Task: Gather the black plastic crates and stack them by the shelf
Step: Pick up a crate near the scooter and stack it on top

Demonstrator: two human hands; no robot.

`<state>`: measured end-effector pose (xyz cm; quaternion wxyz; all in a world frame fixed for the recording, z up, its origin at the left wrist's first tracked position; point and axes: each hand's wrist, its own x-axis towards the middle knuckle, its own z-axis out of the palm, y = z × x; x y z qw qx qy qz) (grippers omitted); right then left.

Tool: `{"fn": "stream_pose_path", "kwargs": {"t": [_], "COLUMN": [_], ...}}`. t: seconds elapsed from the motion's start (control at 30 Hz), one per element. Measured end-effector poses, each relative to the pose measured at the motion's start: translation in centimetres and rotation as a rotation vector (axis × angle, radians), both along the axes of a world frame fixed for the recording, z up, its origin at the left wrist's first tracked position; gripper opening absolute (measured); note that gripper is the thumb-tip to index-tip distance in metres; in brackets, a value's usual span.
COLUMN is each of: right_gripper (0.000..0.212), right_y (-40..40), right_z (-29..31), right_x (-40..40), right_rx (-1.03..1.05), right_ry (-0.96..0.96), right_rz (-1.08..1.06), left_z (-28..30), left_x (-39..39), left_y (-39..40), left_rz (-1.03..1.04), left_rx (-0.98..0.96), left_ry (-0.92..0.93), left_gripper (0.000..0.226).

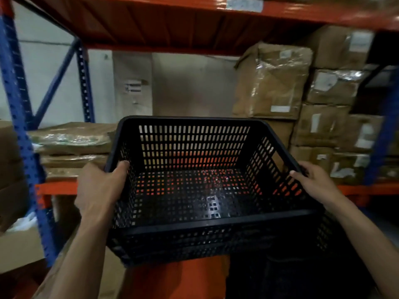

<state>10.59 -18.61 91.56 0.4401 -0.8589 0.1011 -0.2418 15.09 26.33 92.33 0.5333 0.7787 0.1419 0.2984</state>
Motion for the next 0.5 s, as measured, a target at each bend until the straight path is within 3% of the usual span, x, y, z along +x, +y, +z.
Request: {"fn": "stream_pose_path", "kwargs": {"t": [0.17, 0.5], "right_gripper": [0.023, 0.031], "right_y": [-2.2, -9.4], "right_z": [1.1, 2.4], "right_x": [-2.9, -8.0], "right_rx": [-0.011, -0.056], "right_ry": [0.020, -0.020], "right_rz": [-0.127, -0.290], "left_z": [0.6, 2.1], "left_x": [2.2, 2.7], "left_y": [-3.6, -13.4], "left_rz": [-0.134, -0.341], "left_rx": [0.032, -0.058], "left_ry": [-0.014, -0.011], "left_gripper": [0.072, 0.059]}}
